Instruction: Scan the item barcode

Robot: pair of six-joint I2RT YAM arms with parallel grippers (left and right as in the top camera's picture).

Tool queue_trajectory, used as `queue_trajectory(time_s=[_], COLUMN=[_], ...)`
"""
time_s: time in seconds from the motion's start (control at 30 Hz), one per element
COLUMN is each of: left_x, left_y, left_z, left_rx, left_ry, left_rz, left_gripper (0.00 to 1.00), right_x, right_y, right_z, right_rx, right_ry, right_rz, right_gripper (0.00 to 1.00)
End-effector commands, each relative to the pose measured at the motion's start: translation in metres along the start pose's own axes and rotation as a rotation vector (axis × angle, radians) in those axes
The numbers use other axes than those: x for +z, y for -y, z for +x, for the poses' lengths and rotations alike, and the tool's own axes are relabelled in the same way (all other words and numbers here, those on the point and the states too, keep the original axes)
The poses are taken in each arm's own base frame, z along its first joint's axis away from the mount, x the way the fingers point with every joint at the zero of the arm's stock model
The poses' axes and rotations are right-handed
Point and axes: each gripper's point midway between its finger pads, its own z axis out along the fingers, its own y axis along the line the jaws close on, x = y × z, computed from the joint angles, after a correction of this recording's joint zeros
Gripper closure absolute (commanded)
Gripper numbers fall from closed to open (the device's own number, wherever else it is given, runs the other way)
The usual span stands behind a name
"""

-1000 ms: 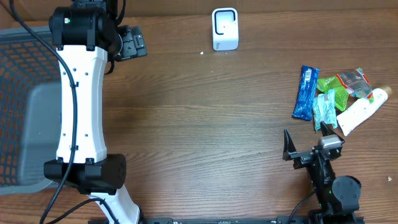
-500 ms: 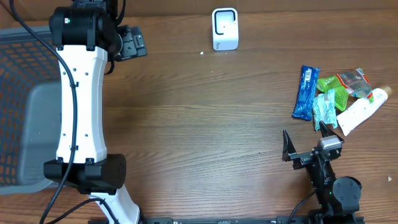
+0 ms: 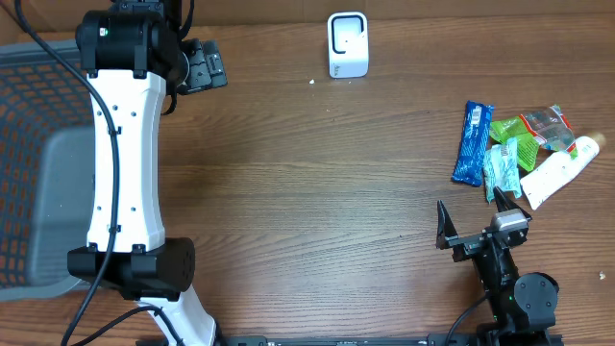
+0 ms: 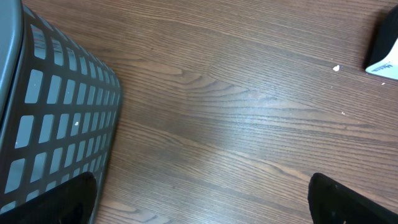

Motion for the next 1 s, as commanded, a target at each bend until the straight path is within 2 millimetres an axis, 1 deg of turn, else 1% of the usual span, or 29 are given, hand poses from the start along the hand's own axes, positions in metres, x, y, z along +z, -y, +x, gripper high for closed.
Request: queue_trajectory(time_s=[0.0,0.07,0.1,0.2,0.27,0.33,0.43,0.57,0.73,0.8,0.83,0.97], left_x=[0.000,-0.005,-0.010,-0.032,-0.044,-0.051,-0.057,-0.060,-0.062,-0.058,-0.054,-0.042], left_y=[-0.004,-0.006,-0.010,-0.013,-0.011,-0.007,0.001,0.000,-0.013,-0.019,-0.023,-0.025], left_z=[0.001,0.002,-0.002,-0.011,-0.016,-0.016,-0.008,0.017,0.056,0.075,0.092,0.123], left_rx=[0.020,0.021,0.015,-0.005,-0.018,-0.012,0.043,0.121,0.130,0.151,0.171,0.208], left_ry=[-0.004,0.003,0.032,0.123,0.190,0.256,0.390,0.535,0.710,0.774,0.827,0.910], left_rz=[-0.022,-0.026,-0.039,-0.020,0.018,0.076,0.179,0.235,0.263,0.260,0.266,0.328], left_gripper=[0.00,0.00,0.00,0.01,0.01,0.00,0.00,0.00,0.00,0.01,0.00,0.01], right_x=[0.000,0.000,0.000,0.000,0.000,0.000,0.000,0.000,0.000,0.000,0.000,0.000], right_y=[0.000,0.000,0.000,0.000,0.000,0.000,0.000,0.000,0.000,0.000,0.000,0.000], right_z=[0.002,0.002,0.002,0.002,0.002,0.002,0.002,0.002,0.002,0.002,0.002,0.002], right_rx=[-0.001,-0.001,-0.001,-0.001,-0.001,-0.001,-0.001,-0.001,-0.001,-0.001,-0.001,-0.001], right_ry=[0.003,0.003,0.003,0.003,0.003,0.003,0.003,0.003,0.003,0.003,0.003,0.003], right_rz=[-0.001,-0.001,-0.001,-0.001,-0.001,-0.001,-0.001,-0.001,-0.001,-0.001,-0.001,-0.001], right_gripper=[0.00,0.00,0.00,0.00,0.00,0.00,0.00,0.00,0.00,0.00,0.00,0.00])
